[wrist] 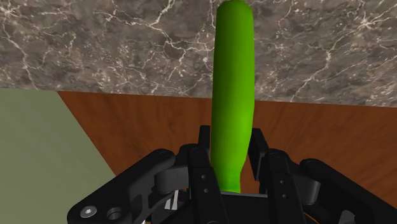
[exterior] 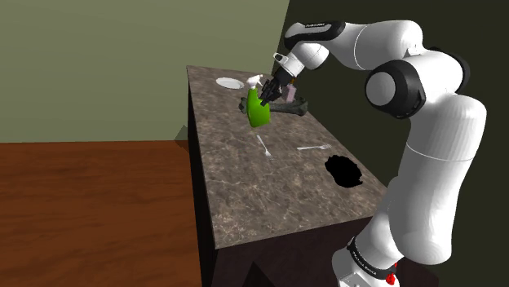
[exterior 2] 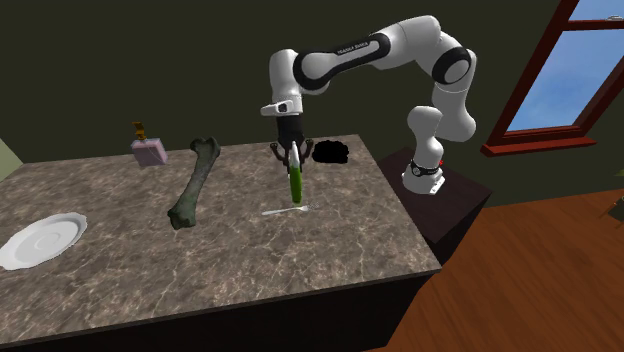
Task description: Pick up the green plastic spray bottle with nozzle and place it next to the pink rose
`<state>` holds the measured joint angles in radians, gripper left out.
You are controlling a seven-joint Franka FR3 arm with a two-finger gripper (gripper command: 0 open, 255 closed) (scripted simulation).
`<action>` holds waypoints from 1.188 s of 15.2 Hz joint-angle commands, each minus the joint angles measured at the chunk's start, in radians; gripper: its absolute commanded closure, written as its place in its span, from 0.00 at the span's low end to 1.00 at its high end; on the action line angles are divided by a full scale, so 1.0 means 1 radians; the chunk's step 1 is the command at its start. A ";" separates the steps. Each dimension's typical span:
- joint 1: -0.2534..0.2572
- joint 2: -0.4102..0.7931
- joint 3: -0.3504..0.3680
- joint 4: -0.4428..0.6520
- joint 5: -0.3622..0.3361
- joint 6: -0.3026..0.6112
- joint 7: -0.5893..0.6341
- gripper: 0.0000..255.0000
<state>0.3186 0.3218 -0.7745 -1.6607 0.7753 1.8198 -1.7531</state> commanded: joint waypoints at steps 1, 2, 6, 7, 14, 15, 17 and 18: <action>0.000 -0.006 -0.003 0.018 -0.008 -0.018 0.014 1.00; -0.001 -0.009 -0.004 0.027 -0.012 -0.027 0.021 1.00; -0.005 -0.017 -0.009 0.069 -0.024 -0.067 0.048 1.00; -0.006 -0.018 -0.010 0.081 -0.026 -0.077 0.054 1.00; -0.021 -0.020 -0.015 0.168 -0.036 -0.153 0.099 1.00; -0.024 -0.019 -0.015 0.182 -0.036 -0.165 0.105 1.00; -0.031 -0.017 -0.016 0.211 -0.036 -0.189 0.117 1.00; -0.034 -0.015 -0.016 0.227 -0.036 -0.201 0.123 1.00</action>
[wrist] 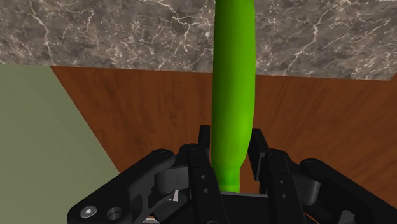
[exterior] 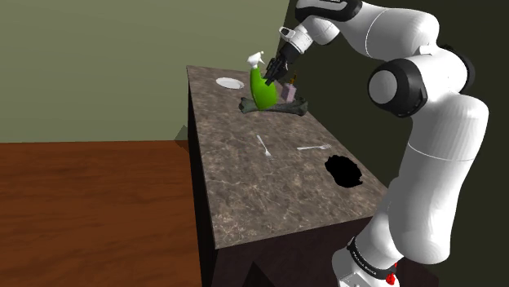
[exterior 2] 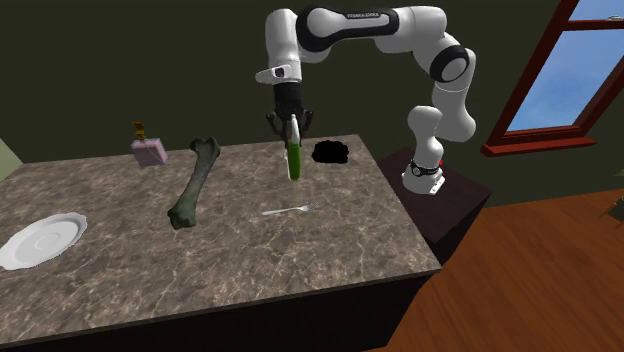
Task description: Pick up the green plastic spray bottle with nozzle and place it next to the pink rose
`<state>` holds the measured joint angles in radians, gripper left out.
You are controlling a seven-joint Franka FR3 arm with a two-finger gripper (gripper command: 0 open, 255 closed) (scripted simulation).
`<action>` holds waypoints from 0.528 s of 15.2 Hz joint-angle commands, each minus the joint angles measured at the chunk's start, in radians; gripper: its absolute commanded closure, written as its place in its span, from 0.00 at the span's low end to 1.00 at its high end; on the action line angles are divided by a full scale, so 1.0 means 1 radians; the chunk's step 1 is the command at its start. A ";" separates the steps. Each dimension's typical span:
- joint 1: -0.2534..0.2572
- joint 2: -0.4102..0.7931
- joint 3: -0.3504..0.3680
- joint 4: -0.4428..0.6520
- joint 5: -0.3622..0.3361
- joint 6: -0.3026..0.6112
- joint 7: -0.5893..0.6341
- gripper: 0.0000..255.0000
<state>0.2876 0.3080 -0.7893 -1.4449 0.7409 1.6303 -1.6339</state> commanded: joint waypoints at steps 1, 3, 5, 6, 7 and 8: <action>-0.007 0.001 -0.001 0.026 0.000 -0.024 0.010 1.00; -0.016 0.006 -0.002 0.059 0.003 -0.049 0.022 1.00; -0.027 0.013 -0.002 0.093 0.007 -0.075 0.034 1.00; -0.032 0.016 -0.001 0.111 0.010 -0.089 0.040 1.00; -0.038 0.021 -0.001 0.130 0.013 -0.103 0.046 1.00; -0.045 0.025 -0.001 0.149 0.016 -0.117 0.053 1.00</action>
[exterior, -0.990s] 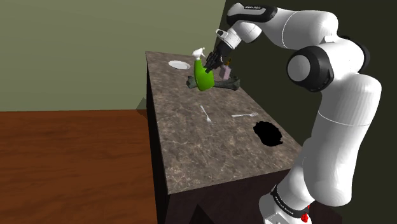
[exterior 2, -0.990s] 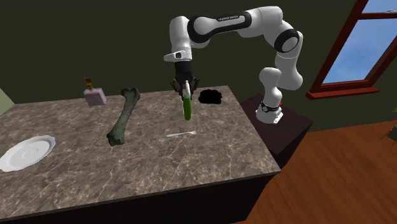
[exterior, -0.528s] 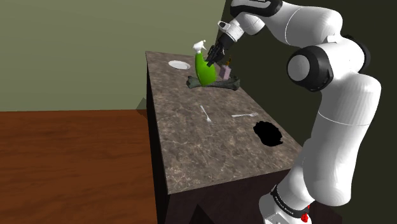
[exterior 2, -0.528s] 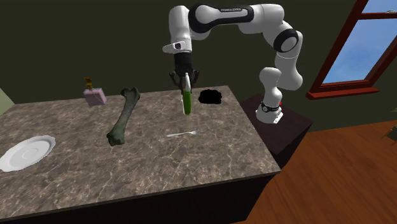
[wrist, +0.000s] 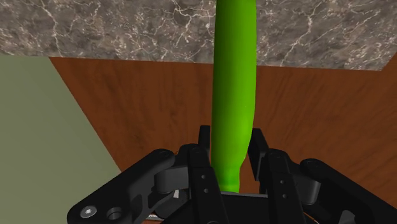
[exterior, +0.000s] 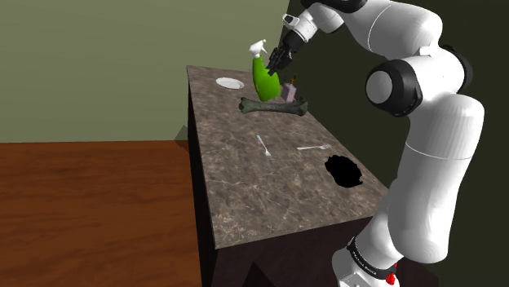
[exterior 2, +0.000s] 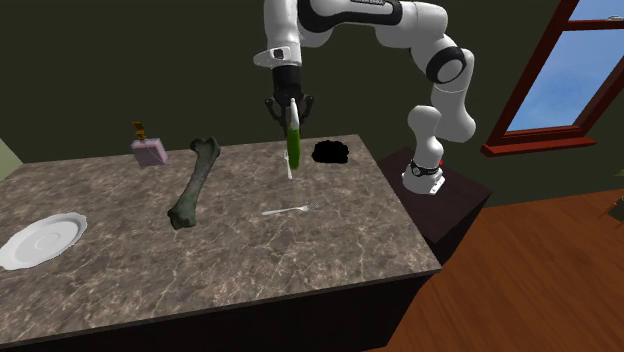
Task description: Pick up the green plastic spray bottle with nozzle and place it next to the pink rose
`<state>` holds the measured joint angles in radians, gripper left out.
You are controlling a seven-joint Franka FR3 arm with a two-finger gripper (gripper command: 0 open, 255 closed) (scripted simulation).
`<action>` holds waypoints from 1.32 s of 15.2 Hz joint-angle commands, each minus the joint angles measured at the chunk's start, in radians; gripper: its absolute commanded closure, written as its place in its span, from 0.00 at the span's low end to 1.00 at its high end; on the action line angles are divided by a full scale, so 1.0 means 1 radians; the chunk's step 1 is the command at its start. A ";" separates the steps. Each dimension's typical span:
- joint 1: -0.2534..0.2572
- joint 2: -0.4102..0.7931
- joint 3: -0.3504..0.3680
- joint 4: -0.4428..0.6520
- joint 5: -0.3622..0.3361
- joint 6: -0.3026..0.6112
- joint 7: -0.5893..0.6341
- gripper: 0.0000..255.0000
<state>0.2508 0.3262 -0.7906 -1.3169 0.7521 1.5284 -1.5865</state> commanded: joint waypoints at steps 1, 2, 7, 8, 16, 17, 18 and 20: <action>-0.015 0.012 0.001 0.040 0.009 -0.029 0.011 1.00; -0.020 0.016 0.002 0.054 0.012 -0.039 0.016 1.00; -0.001 -0.104 -0.042 -0.125 -0.069 0.003 -0.078 1.00; -0.002 -0.124 -0.049 -0.154 -0.084 0.009 -0.096 1.00; -0.042 -0.244 -0.113 -0.327 -0.182 0.029 -0.239 1.00; -0.051 -0.253 -0.122 -0.342 -0.191 0.028 -0.258 1.00; -0.060 -0.261 -0.131 -0.355 -0.200 0.027 -0.278 1.00; -0.080 -0.272 -0.150 -0.378 -0.214 0.022 -0.319 1.00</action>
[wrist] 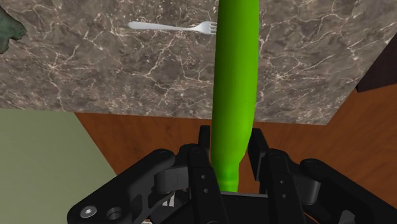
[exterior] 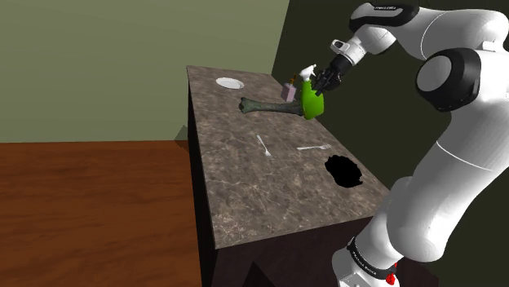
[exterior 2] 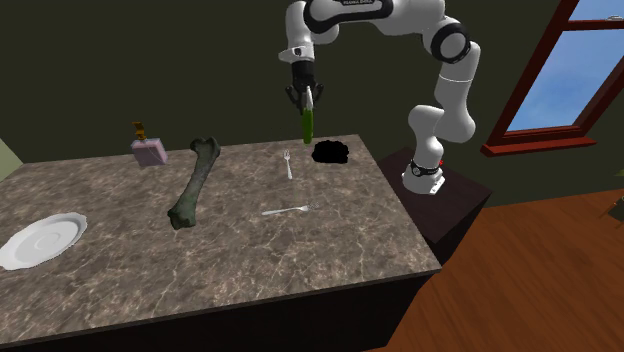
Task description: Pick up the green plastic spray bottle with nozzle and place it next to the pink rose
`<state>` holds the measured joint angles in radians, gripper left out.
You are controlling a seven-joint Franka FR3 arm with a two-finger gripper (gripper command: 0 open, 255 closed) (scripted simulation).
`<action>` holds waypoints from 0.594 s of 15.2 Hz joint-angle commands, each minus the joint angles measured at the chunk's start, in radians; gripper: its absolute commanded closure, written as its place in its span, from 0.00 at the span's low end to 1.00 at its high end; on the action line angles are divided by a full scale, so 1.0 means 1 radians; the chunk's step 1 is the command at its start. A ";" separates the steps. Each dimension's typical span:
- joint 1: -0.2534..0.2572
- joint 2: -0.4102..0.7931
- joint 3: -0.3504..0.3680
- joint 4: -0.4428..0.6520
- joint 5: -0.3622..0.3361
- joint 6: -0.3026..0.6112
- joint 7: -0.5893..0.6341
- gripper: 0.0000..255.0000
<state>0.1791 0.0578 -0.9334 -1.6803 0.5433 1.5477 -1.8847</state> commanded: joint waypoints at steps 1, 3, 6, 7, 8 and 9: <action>-0.019 -0.007 -0.018 -0.024 -0.012 -0.001 -0.043 1.00; -0.043 -0.008 -0.039 -0.038 -0.021 -0.011 -0.088 1.00; -0.083 0.004 -0.073 -0.050 -0.027 -0.030 -0.163 1.00; -0.098 0.012 -0.084 -0.051 -0.026 -0.038 -0.190 1.00; -0.114 0.022 -0.095 -0.051 -0.025 -0.046 -0.217 1.00; -0.131 0.034 -0.106 -0.050 -0.022 -0.055 -0.246 1.00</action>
<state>0.0630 0.0808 -1.0294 -1.7319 0.5191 1.5016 -2.1026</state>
